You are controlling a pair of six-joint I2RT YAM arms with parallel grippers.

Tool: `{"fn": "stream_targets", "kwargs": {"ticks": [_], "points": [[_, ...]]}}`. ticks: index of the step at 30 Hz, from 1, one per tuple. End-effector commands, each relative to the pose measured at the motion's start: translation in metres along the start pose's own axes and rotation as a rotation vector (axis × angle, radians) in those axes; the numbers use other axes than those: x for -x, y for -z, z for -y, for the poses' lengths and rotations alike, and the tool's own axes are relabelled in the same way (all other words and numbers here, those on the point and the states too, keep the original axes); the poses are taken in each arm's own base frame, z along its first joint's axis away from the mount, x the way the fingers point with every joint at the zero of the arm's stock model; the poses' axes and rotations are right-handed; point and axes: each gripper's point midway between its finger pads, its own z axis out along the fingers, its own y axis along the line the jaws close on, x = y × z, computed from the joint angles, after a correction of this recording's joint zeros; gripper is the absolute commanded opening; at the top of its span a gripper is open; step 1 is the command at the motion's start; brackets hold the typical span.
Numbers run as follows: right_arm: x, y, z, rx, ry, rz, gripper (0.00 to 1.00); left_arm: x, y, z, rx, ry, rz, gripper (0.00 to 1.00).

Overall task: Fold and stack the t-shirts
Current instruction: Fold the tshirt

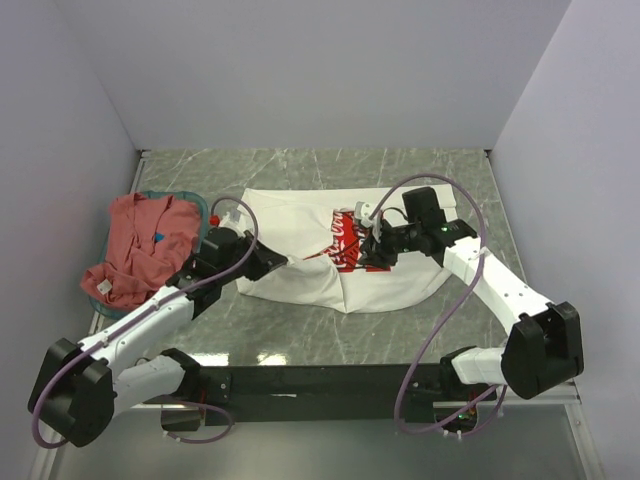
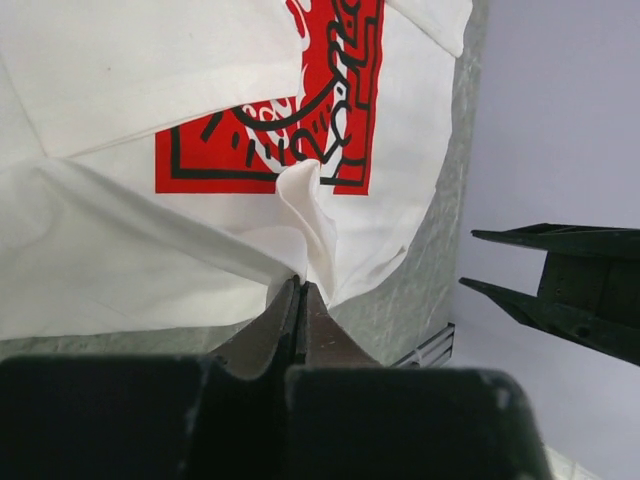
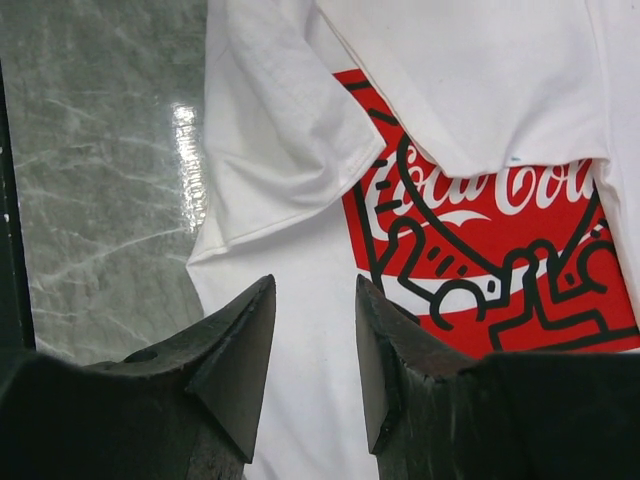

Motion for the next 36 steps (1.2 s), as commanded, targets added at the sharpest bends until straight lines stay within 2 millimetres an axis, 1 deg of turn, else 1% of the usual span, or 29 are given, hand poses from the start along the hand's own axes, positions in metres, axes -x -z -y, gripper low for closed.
{"fn": "stream_targets", "kwargs": {"ticks": [1, 4, 5, 7, 8, 9, 10, 11, 12, 13, 14, 15, 17, 18, 20, 21, 27, 32, 34, 36], "points": [[0.004, 0.003, -0.008, 0.031, 0.048, 0.027, 0.45, 0.004, 0.007, 0.018, -0.094, 0.007, -0.019, 0.0], [0.007, -0.005, -0.014, 0.059, 0.065, 0.035, 0.46, -0.003, 0.01, 0.02, -0.115, -0.044, -0.054, 0.0], [0.009, -0.01, -0.021, 0.09, 0.076, 0.04, 0.48, -0.005, 0.012, 0.021, -0.126, -0.059, -0.065, 0.0], [0.013, -0.02, -0.021, 0.116, 0.056, 0.048, 0.54, -0.014, 0.015, 0.019, -0.135, -0.098, -0.108, 0.0], [0.017, -0.024, -0.019, 0.124, 0.029, 0.054, 0.54, -0.016, 0.019, 0.018, -0.137, -0.109, -0.117, 0.0], [0.024, -0.033, -0.015, 0.147, -0.039, 0.064, 0.54, -0.017, 0.02, 0.017, -0.142, -0.12, -0.12, 0.0], [0.028, -0.037, -0.011, 0.153, -0.089, 0.067, 0.54, -0.025, 0.023, 0.007, -0.106, -0.125, -0.149, 0.0], [0.031, -0.042, -0.006, 0.156, -0.142, 0.067, 0.54, -0.025, 0.028, 0.008, -0.113, -0.131, -0.143, 0.0], [0.035, -0.052, 0.001, 0.172, -0.249, 0.059, 0.55, -0.028, 0.03, 0.002, -0.102, -0.132, -0.148, 0.0], [0.036, -0.056, 0.005, 0.177, -0.299, 0.057, 0.56, -0.031, 0.033, -0.003, -0.087, -0.127, -0.155, 0.0], [0.038, -0.061, 0.008, 0.182, -0.351, 0.055, 0.57, -0.031, 0.038, -0.002, -0.101, -0.13, -0.146, 0.0], [0.039, -0.07, 0.013, 0.189, -0.446, 0.047, 0.57, -0.036, 0.039, -0.009, -0.09, -0.123, -0.157, 0.0], [0.041, -0.077, 0.014, 0.209, -0.529, 0.045, 0.59, -0.04, 0.044, -0.011, -0.093, -0.115, -0.163, 0.0], [0.041, -0.083, 0.017, 0.218, -0.591, 0.042, 0.6, -0.044, 0.044, -0.018, -0.085, -0.111, -0.172, 0.0], [0.042, -0.088, 0.015, 0.244, -0.655, 0.038, 0.61, -0.049, 0.047, -0.023, -0.083, -0.104, -0.181, 0.0], [0.039, -0.092, 0.016, 0.255, -0.679, 0.028, 0.62, -0.05, 0.048, -0.025, -0.082, -0.101, -0.182, 0.0], [0.024, -0.108, 0.01, 0.289, -0.752, -0.028, 0.64, -0.053, 0.052, -0.029, -0.08, -0.097, -0.181, 0.0], [0.011, -0.12, -0.004, 0.345, -0.722, -0.082, 0.64, -0.052, 0.051, -0.026, -0.089, -0.099, -0.183, 0.0], [0.013, -0.121, -0.012, 0.365, -0.701, -0.098, 0.64, -0.052, 0.05, -0.026, -0.086, -0.098, -0.184, 0.01], [0.015, -0.12, -0.016, 0.381, -0.677, -0.098, 0.61, -0.051, 0.05, -0.025, -0.087, -0.1, -0.182, 0.0]]}}
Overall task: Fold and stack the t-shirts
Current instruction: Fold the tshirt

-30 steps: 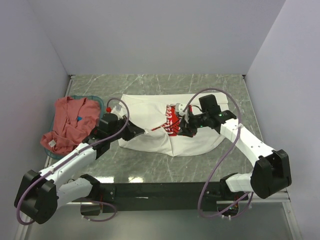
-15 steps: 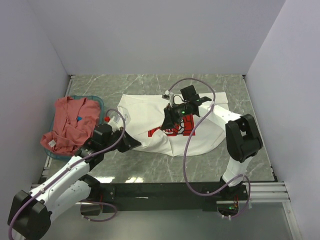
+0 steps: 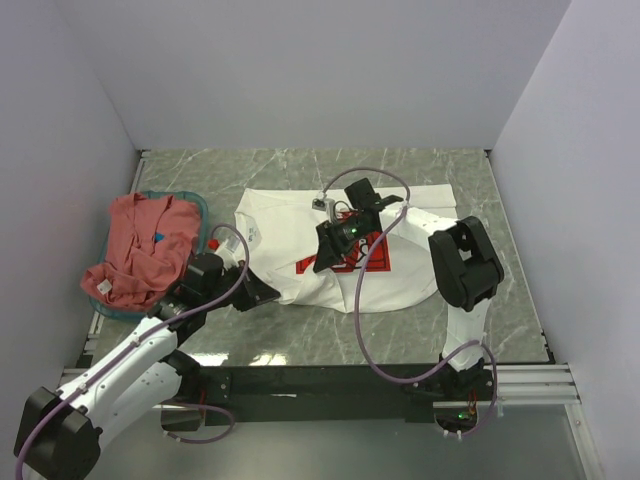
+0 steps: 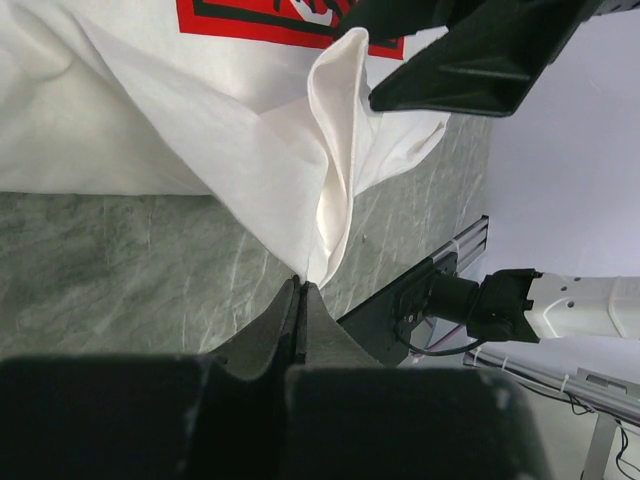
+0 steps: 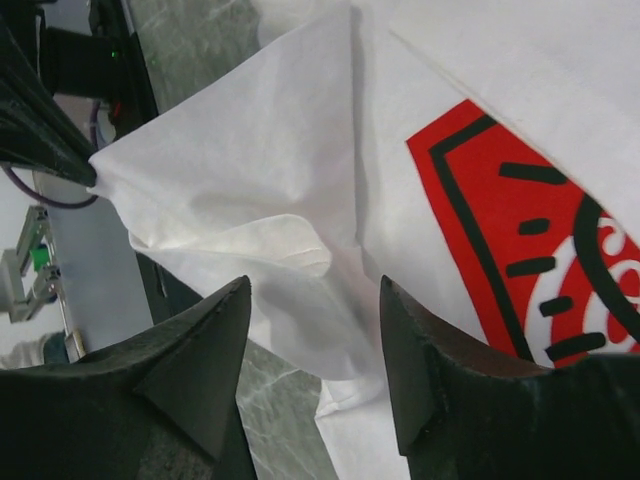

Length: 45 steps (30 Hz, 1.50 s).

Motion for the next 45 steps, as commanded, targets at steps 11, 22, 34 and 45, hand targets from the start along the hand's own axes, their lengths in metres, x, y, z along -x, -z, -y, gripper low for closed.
{"fn": "stream_targets", "kwargs": {"ticks": [11, 22, 34, 45], "points": [[0.016, 0.03, -0.039, -0.009, 0.241, 0.051, 0.15, 0.02, -0.003, 0.003, 0.031, 0.018, 0.074, 0.0], [-0.05, 0.039, -0.093, 0.071, 0.617, -0.064, 0.18, 0.051, -0.007, 0.02, 0.002, 0.122, 0.154, 0.0], [-0.108, 0.03, -0.088, -0.073, 0.932, -0.306, 0.49, 0.052, -0.005, 0.03, -0.047, 0.153, 0.123, 0.0], [-0.086, 0.087, -0.082, -0.175, 0.936, -0.134, 0.55, 0.022, 0.017, 0.02, -0.073, 0.218, 0.059, 0.0]]}}
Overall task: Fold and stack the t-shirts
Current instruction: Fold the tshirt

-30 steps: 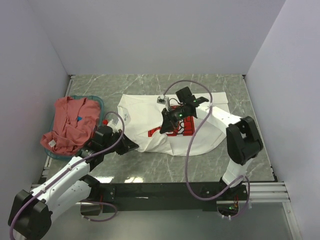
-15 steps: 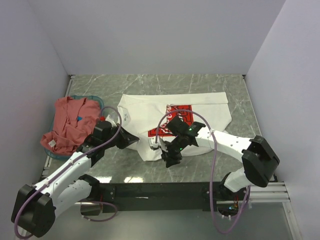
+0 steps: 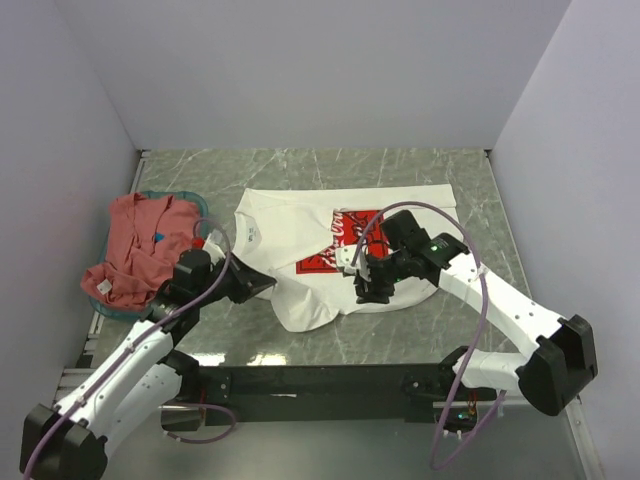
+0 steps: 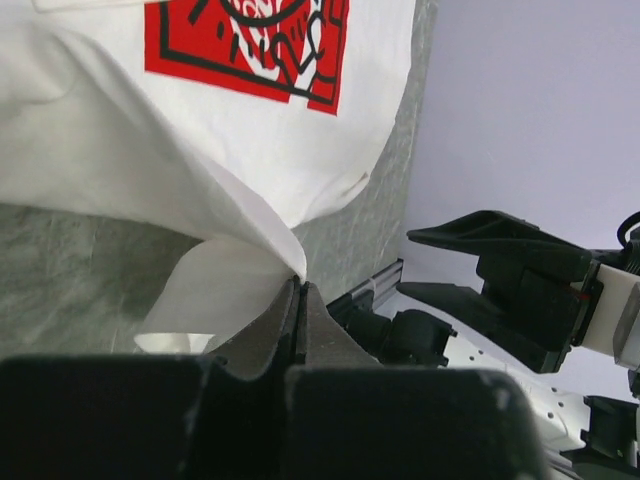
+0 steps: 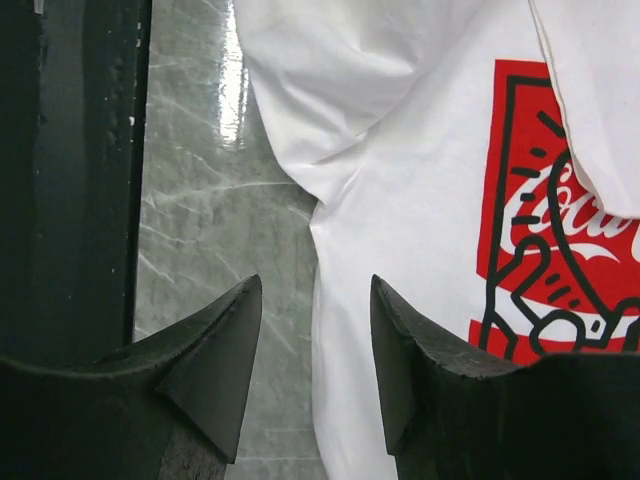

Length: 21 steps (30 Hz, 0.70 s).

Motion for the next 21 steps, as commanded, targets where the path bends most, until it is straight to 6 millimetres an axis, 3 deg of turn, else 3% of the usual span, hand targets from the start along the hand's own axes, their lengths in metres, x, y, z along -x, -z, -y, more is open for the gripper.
{"fn": "stream_targets", "kwargs": {"ticks": [1, 3, 4, 6, 8, 12, 14, 15, 16, 18, 20, 21], "points": [[0.0, -0.001, -0.008, 0.012, 0.029, 0.028, 0.55, -0.013, 0.012, -0.009, 0.014, 0.034, -0.036, 0.0], [0.004, -0.006, -0.013, 0.031, 0.052, 0.048, 0.55, -0.015, 0.019, -0.014, 0.029, 0.034, -0.026, 0.0], [0.002, -0.01, -0.016, 0.038, 0.07, 0.047, 0.55, -0.021, 0.023, -0.027, 0.082, 0.055, -0.034, 0.0], [0.008, -0.016, -0.018, 0.032, 0.137, 0.051, 0.56, -0.026, 0.034, -0.032, 0.092, 0.069, -0.028, 0.0], [0.013, -0.021, -0.017, 0.024, 0.178, 0.06, 0.57, -0.039, 0.043, -0.049, 0.158, 0.125, -0.054, 0.0], [0.02, -0.031, -0.014, 0.056, 0.177, 0.054, 0.57, -0.052, 0.066, -0.055, 0.202, 0.169, -0.072, 0.01], [0.024, -0.033, -0.01, 0.059, 0.183, 0.06, 0.57, -0.06, 0.074, -0.061, 0.244, 0.178, -0.099, 0.14], [0.023, -0.035, -0.01, 0.063, 0.182, 0.059, 0.57, -0.061, 0.078, -0.057, 0.239, 0.168, -0.103, 0.23], [0.026, -0.038, -0.012, 0.073, 0.2, 0.068, 0.57, -0.063, 0.081, -0.056, 0.236, 0.14, -0.118, 0.38], [0.023, -0.042, -0.019, 0.09, 0.242, 0.063, 0.58, -0.06, 0.088, -0.047, 0.235, 0.085, -0.117, 0.52], [0.025, -0.048, -0.025, 0.098, 0.291, 0.061, 0.58, -0.054, 0.093, -0.038, 0.215, -0.035, -0.116, 0.61], [0.024, -0.049, -0.026, 0.102, 0.314, 0.06, 0.58, -0.048, 0.095, -0.02, 0.174, -0.09, -0.11, 0.61]]}}
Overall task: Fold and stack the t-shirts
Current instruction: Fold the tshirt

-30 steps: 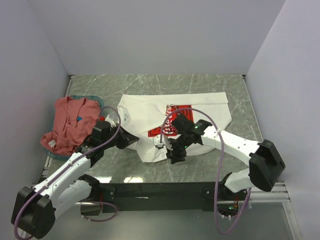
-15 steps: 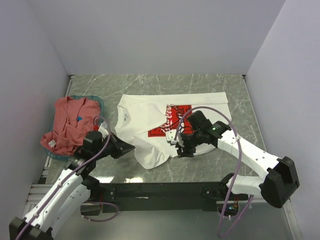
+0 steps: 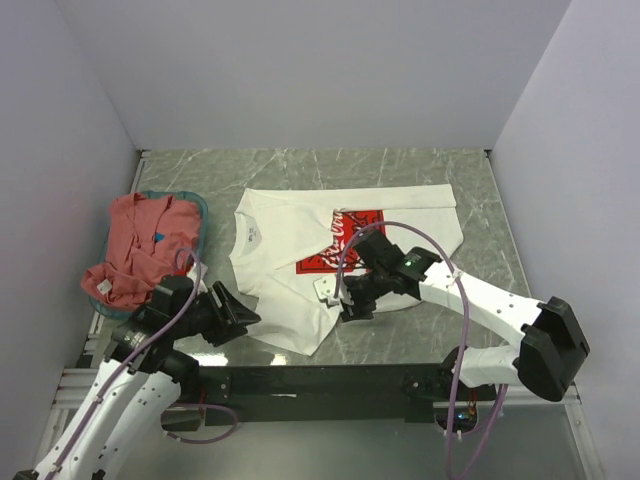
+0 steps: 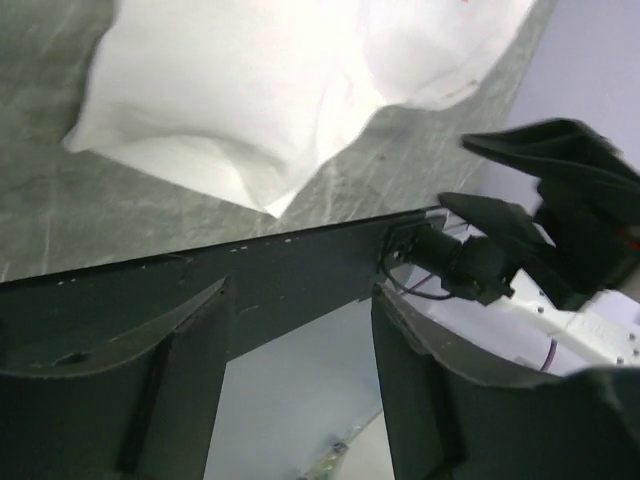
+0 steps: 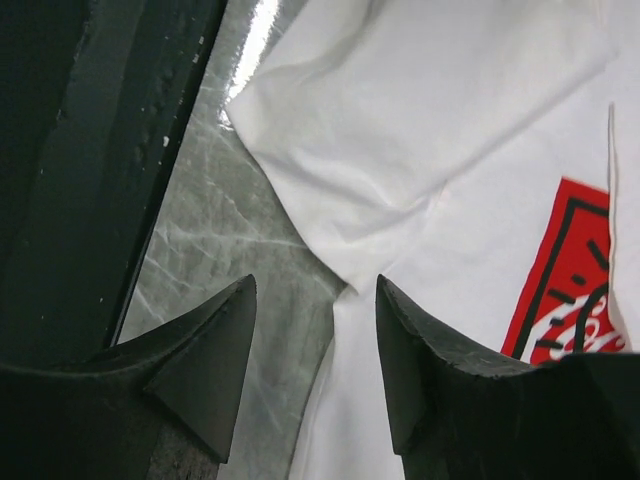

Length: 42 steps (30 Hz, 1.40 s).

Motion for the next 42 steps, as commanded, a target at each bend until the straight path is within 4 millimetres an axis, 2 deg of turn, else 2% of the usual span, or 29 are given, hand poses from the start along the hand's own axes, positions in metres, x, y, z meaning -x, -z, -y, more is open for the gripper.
{"fn": "stream_targets", "kwargs": {"ticks": [1, 2, 3, 5, 7, 9, 10, 11, 12, 13, 14, 15, 16, 17, 19, 21, 22, 23, 24, 25, 26, 27, 28, 32, 34, 36, 39, 42], "points": [[0.015, -0.007, 0.002, -0.005, 0.134, 0.036, 0.58, 0.012, 0.027, 0.04, -0.088, -0.266, 0.043, 0.62], [0.018, -0.009, -0.001, 0.006, 0.148, 0.045, 0.59, 0.016, 0.031, 0.051, -0.109, -0.318, 0.064, 0.62], [0.019, -0.012, -0.001, 0.015, 0.153, 0.049, 0.59, 0.029, 0.042, 0.077, -0.159, -0.389, 0.126, 0.62], [0.023, -0.018, -0.008, 0.05, 0.172, 0.054, 0.59, 0.048, 0.057, 0.098, -0.185, -0.562, 0.232, 0.62], [0.026, -0.025, -0.012, 0.074, 0.193, 0.055, 0.59, 0.074, 0.081, 0.134, -0.231, -0.761, 0.402, 0.64], [0.033, -0.025, -0.014, 0.083, 0.198, 0.071, 0.59, 0.083, 0.093, 0.153, -0.283, -0.906, 0.497, 0.66], [0.034, -0.022, -0.013, 0.075, 0.192, 0.075, 0.59, 0.088, 0.097, 0.166, -0.316, -1.057, 0.558, 0.69], [0.035, -0.019, -0.011, 0.06, 0.192, 0.078, 0.58, 0.092, 0.095, 0.166, -0.306, -1.124, 0.581, 0.7], [0.036, -0.009, -0.009, 0.023, 0.206, 0.087, 0.58, 0.097, 0.086, 0.159, -0.273, -1.181, 0.583, 0.71], [0.035, -0.002, -0.007, 0.003, 0.205, 0.102, 0.59, 0.104, 0.082, 0.154, -0.223, -1.34, 0.597, 0.71], [0.035, 0.005, -0.006, -0.018, 0.205, 0.118, 0.59, 0.092, 0.071, 0.144, -0.235, -1.442, 0.509, 0.71], [0.037, 0.016, -0.007, -0.048, 0.225, 0.141, 0.59, 0.09, 0.058, 0.128, -0.201, -1.522, 0.434, 0.71], [0.03, 0.027, -0.002, -0.077, 0.193, 0.156, 0.6, 0.091, 0.052, 0.116, -0.157, -1.646, 0.398, 0.69], [0.027, 0.032, -0.001, -0.089, 0.191, 0.157, 0.61, 0.086, 0.044, 0.092, -0.102, -1.672, 0.294, 0.68], [0.014, 0.031, -0.004, -0.087, 0.206, 0.127, 0.61, 0.087, 0.035, 0.066, -0.014, -1.758, 0.223, 0.69], [0.01, 0.017, -0.014, -0.032, 0.197, 0.125, 0.6, 0.082, 0.03, 0.043, 0.027, -1.834, 0.154, 0.69], [0.014, 0.011, -0.014, -0.024, 0.208, 0.131, 0.59, 0.078, 0.028, 0.039, 0.021, -1.873, 0.131, 0.68], [0.022, -0.004, -0.025, 0.019, 0.25, 0.114, 0.58, 0.076, 0.026, 0.034, 0.015, -1.891, 0.113, 0.67], [0.022, -0.016, -0.029, 0.042, 0.218, 0.094, 0.55, 0.067, 0.02, 0.022, -0.011, -1.907, 0.069, 0.67], [0.031, -0.025, -0.028, 0.041, 0.246, 0.1, 0.54, 0.064, 0.016, 0.016, -0.023, -1.948, 0.044, 0.65], [0.039, -0.036, -0.038, 0.072, 0.274, 0.096, 0.53, 0.06, 0.012, 0.008, -0.035, -1.974, 0.016, 0.65], [0.036, -0.045, -0.04, 0.082, 0.272, 0.066, 0.53, 0.054, 0.005, -0.008, -0.04, -1.989, -0.026, 0.64], [0.042, -0.05, -0.036, 0.063, 0.297, 0.068, 0.52, 0.053, 0.001, -0.013, -0.034, -2.031, -0.034, 0.62], [0.037, -0.069, -0.04, 0.056, 0.368, 0.021, 0.52, 0.053, 0.001, -0.014, -0.047, -2.154, -0.023, 0.62], [0.03, -0.079, -0.045, 0.06, 0.417, -0.002, 0.52, 0.06, 0.0, -0.031, 0.037, -2.196, -0.119, 0.64], [0.022, -0.089, -0.047, 0.055, 0.439, -0.038, 0.52, 0.062, -0.002, -0.036, 0.056, -2.207, -0.178, 0.66], [0.022, -0.102, -0.048, 0.046, 0.476, -0.073, 0.52, 0.066, 0.0, -0.026, 0.062, -2.226, -0.095, 0.65], [0.024, -0.111, -0.053, 0.052, 0.513, -0.094, 0.52, 0.068, 0.003, -0.03, 0.085, -2.229, -0.042, 0.66]]}}
